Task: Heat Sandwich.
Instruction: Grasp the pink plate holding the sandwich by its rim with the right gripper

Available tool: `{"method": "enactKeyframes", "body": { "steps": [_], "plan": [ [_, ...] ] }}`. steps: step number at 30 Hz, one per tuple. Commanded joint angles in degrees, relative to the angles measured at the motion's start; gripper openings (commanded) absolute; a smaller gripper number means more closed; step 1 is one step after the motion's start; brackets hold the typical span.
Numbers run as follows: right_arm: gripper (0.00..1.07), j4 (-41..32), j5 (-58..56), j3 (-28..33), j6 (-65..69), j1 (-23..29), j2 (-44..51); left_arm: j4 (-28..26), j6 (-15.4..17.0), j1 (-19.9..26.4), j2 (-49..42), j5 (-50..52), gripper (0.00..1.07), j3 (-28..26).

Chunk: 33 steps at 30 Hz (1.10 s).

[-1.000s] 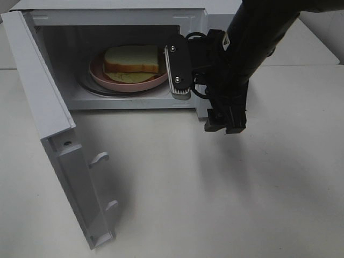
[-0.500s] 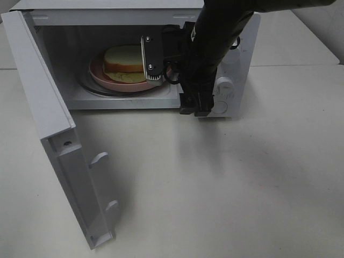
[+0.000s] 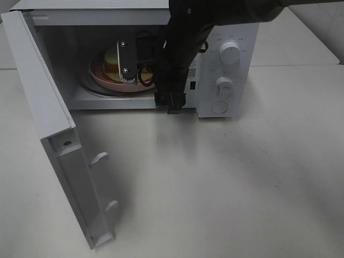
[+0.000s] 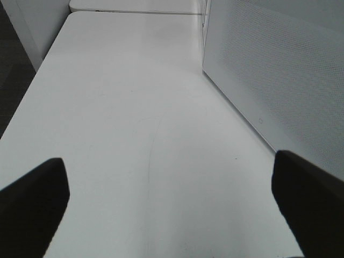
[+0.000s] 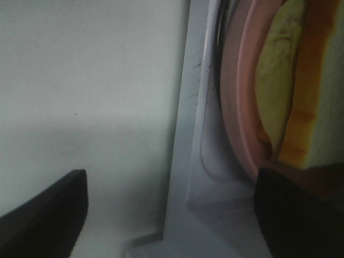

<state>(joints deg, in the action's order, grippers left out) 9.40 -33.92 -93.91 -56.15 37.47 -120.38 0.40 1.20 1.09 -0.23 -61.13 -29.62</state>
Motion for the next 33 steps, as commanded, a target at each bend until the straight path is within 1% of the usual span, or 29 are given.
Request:
{"method": "enactKeyframes", "body": {
  "steps": [1, 7, 8, 12, 13, 15, 16, 19, 23, 24, 25, 33],
  "plan": [
    [0.80, 0.1, 2.4, -2.6, 0.5, 0.8, -2.4, -0.1, 0.0, 0.2, -0.4, 0.0, 0.98, 0.1],
    [0.80, 0.1, 4.2, -5.8, 0.9, 1.3, -6.1, -0.1, 0.0, 0.2, -0.4, 0.0, 0.98, 0.1],
    [0.80, 0.1, 4.0, -7.4, 1.5, 1.3, -7.7, -0.1, 0.0, 0.2, -0.4, 0.0, 0.98, 0.1],
    [0.80, 0.1, 4.0, -9.6, 2.1, 1.3, -9.9, -0.1, 0.0, 0.2, -0.4, 0.0, 0.98, 0.1],
    [0.80, 0.1, 3.6, -11.1, 2.1, 1.3, -11.1, -0.1, 0.0, 0.2, -0.4, 0.0, 0.98, 0.1],
    [0.79, 0.1, 3.4, -11.9, 2.1, 1.3, -11.9, -0.1, 0.0, 0.2, -0.4, 0.0, 0.98, 0.1],
    [0.79, 0.1, 2.8, -13.6, 2.1, 1.3, -13.1, -0.1, 0.0, 0.2, -0.4, 0.0, 0.98, 0.1],
    [0.78, 0.7, 2.4, -15.2, 2.1, 1.3, -14.4, -0.1, 0.0, 0.2, -0.4, 0.0, 0.98, 0.1],
    [0.78, 1.0, 2.1, -19.0, 2.1, 0.7, -17.1, -0.1, 0.0, 0.2, -0.4, 0.0, 0.98, 0.1],
    [0.78, 1.0, 2.1, -19.0, 2.1, 0.7, -17.1, -0.1, 0.0, 0.2, -0.4, 0.0, 0.98, 0.1],
    [0.77, 1.0, 1.1, -20.5, 2.1, 0.7, -18.1, -0.1, 0.0, 0.2, -0.4, 0.0, 0.98, 0.1],
    [0.76, 0.5, 0.7, -21.7, 3.6, 0.6, -20.1, -0.1, 0.0, 0.2, -0.4, 0.0, 0.98, 0.1]
  ]
}}
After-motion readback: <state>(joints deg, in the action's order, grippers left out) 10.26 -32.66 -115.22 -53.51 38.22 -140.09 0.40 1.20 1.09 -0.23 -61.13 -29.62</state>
